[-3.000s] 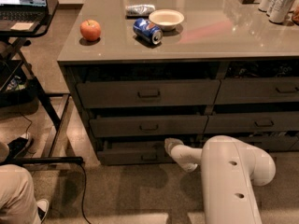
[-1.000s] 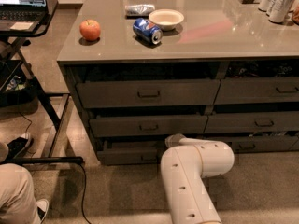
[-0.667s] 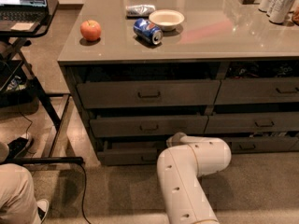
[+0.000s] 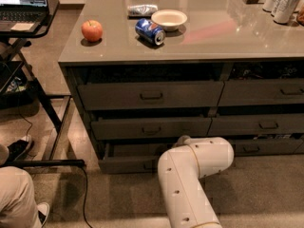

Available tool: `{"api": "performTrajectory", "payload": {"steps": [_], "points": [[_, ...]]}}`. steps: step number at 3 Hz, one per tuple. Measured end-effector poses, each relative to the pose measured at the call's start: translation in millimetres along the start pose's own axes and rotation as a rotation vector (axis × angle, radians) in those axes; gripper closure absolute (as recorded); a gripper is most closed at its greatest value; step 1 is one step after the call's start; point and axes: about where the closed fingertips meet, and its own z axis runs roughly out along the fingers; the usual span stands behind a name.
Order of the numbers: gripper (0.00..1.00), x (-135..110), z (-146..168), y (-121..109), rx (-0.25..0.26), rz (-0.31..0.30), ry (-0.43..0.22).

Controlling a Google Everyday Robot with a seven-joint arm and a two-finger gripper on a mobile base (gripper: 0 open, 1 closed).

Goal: Open bottom drawer

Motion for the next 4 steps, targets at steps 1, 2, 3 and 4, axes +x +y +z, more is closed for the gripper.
{"api": "performTrajectory", "payload": {"steps": [1,2,3,4], "points": [[0.83,20.2,-8.7,0.7,-0.017,-0.068,0.090],[0.60,36.9,-21.2,-1.1,-0.038,-0.146,0.187],[0.36,52.4,-29.8,-0.8,-0.087,-0.209,0.263],[0.13,68.4,-35.3,4.0,-0.167,-0.266,0.322]]}}
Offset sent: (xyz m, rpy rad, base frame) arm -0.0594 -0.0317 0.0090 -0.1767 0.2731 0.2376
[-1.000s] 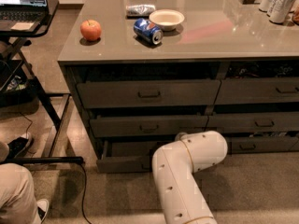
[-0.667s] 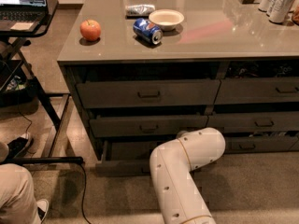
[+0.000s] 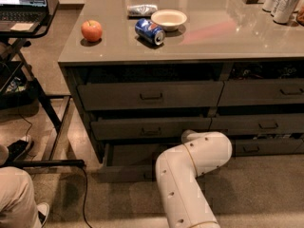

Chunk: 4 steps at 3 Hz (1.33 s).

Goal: Open bottom drawer

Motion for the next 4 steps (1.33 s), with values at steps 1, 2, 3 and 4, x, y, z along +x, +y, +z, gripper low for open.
{"api": "performTrajectory", "payload": {"steps": [1,2,3,4], "points": [[0.00,4.2,0.9,3.1,-0.034,-0.025,0.016],[0.00,12.6,0.1,10.0,-0.088,-0.070,0.046],[0.00,24.1,-2.4,15.9,-0.146,-0.130,0.089],[0.00,27.1,-5.8,15.8,-0.175,-0.157,0.079]]}}
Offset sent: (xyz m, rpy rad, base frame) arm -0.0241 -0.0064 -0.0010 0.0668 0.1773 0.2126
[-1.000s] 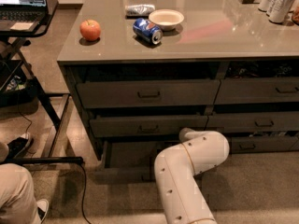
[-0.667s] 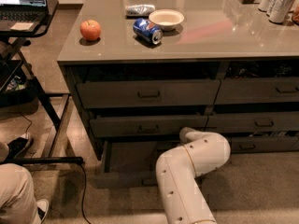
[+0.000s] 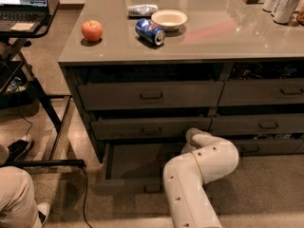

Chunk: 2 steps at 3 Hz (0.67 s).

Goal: Open bottom drawer

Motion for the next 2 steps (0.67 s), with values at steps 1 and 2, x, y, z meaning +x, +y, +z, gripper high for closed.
{"api": "performTrajectory", "payload": {"steps": [1,2], "points": [[0.19,0.0,-0.1,0.0,0.000,0.000,0.000],[0.42,0.0,0.0,0.0,0.000,0.000,0.000]]}}
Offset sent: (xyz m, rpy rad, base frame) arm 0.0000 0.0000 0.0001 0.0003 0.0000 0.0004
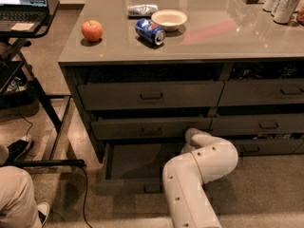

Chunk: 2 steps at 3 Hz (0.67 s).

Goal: Open bottom drawer

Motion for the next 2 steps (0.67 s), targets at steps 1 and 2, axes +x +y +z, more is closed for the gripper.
{"api": "performTrajectory", "payload": {"steps": [1,2], "points": [[0.66,-4.1,3.4,9.5,-0.005,-0.040,0.017],[0.89,-3.6,5.9,21.0,-0.011,-0.084,0.032]]}}
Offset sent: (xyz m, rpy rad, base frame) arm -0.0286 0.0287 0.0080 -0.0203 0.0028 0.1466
